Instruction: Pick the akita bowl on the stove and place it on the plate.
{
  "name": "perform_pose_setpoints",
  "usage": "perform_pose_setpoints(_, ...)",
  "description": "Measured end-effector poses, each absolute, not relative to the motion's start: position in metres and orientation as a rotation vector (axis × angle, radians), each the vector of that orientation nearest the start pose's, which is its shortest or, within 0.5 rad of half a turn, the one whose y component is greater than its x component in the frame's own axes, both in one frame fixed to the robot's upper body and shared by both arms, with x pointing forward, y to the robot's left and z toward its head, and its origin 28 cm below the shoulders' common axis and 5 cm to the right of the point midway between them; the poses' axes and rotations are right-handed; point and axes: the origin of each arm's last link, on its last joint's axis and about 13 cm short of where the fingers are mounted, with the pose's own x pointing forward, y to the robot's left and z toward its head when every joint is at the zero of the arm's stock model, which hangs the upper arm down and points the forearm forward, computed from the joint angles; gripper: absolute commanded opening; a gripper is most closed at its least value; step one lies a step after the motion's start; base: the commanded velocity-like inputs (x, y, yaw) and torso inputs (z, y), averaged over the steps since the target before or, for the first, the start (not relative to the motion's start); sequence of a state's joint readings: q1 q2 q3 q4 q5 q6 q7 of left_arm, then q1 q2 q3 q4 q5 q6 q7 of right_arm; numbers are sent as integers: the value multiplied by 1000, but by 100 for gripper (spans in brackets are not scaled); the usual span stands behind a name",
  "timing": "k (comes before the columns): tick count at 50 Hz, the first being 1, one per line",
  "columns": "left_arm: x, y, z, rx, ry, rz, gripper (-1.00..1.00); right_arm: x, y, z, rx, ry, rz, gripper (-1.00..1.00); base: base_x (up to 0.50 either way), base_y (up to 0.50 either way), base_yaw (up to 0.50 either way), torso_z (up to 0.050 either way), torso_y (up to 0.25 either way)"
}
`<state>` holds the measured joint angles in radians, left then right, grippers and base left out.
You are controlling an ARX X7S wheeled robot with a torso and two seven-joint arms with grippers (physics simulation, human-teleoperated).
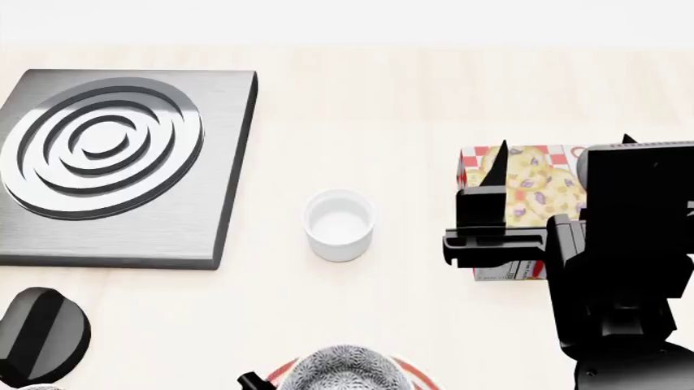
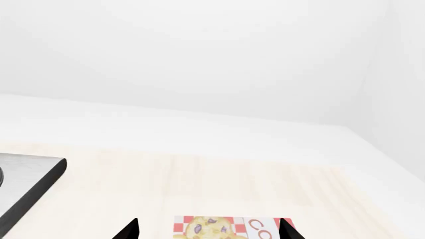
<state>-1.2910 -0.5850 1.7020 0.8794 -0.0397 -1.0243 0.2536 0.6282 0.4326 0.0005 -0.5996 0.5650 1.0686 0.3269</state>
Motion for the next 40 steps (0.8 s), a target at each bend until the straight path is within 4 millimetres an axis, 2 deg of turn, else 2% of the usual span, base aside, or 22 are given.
perform_pose_setpoints(40,206,153,177,1438,-144,-1201,-100,255,-148,219,-113,-110,-43,100,0,0,0,0,0)
